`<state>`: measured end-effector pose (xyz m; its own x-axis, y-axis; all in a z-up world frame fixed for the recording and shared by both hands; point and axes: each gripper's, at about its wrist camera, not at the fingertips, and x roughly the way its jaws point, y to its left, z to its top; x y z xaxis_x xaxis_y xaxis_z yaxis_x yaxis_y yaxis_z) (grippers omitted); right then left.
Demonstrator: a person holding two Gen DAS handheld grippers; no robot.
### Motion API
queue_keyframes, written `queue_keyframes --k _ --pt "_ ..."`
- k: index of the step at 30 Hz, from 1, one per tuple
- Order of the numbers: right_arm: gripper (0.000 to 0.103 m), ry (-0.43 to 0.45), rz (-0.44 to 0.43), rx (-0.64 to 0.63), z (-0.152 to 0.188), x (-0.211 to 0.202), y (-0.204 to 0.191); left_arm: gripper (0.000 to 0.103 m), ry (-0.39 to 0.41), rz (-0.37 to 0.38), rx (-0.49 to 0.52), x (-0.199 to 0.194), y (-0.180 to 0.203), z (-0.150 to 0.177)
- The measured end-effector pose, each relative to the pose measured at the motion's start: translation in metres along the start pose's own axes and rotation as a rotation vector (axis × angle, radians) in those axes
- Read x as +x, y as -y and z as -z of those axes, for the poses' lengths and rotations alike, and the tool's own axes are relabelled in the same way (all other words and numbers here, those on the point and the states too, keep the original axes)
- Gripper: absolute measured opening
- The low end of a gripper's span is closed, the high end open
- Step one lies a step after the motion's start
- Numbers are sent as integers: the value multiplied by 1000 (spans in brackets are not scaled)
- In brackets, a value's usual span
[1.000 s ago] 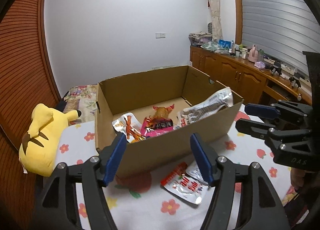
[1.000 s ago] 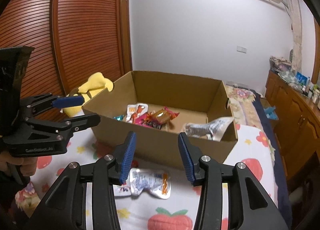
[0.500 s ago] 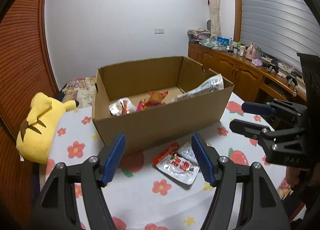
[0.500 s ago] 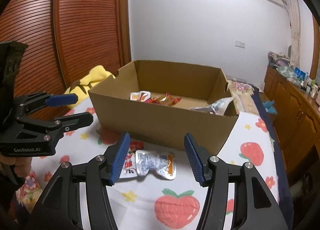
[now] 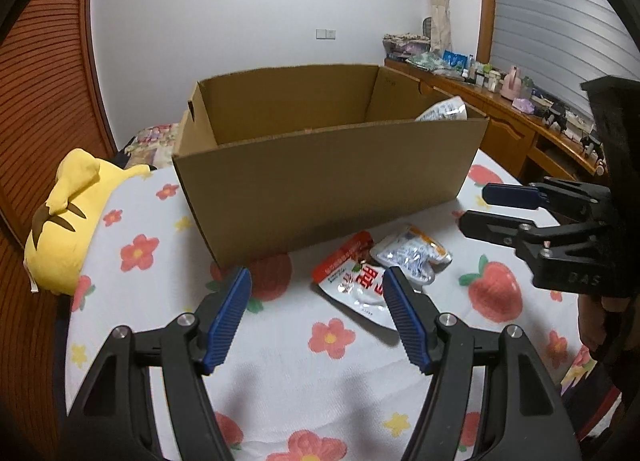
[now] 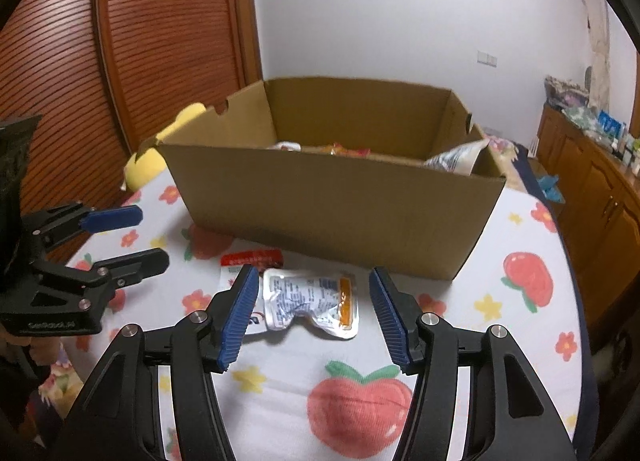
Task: Organize snacks
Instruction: 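Move the left tool toward the red-and-white pouch while the right tool approaches the orange-strip pouch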
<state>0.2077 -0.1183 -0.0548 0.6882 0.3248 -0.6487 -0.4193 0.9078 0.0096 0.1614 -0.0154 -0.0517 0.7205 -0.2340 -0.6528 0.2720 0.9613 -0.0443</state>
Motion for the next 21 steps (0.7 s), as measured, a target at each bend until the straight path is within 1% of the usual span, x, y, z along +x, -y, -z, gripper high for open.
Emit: queue_keyframes --k 4,11,21 --pt "59 -42 -4 4 4 17 5 69 -16 1 -2 7 1 6" --pt "59 -86 -4 0 7 36 9 69 -40 -5 -4 16 0 14" --pt "61 -115 -13 -30 7 54 2 69 -50 -5 -11 20 -2 23"
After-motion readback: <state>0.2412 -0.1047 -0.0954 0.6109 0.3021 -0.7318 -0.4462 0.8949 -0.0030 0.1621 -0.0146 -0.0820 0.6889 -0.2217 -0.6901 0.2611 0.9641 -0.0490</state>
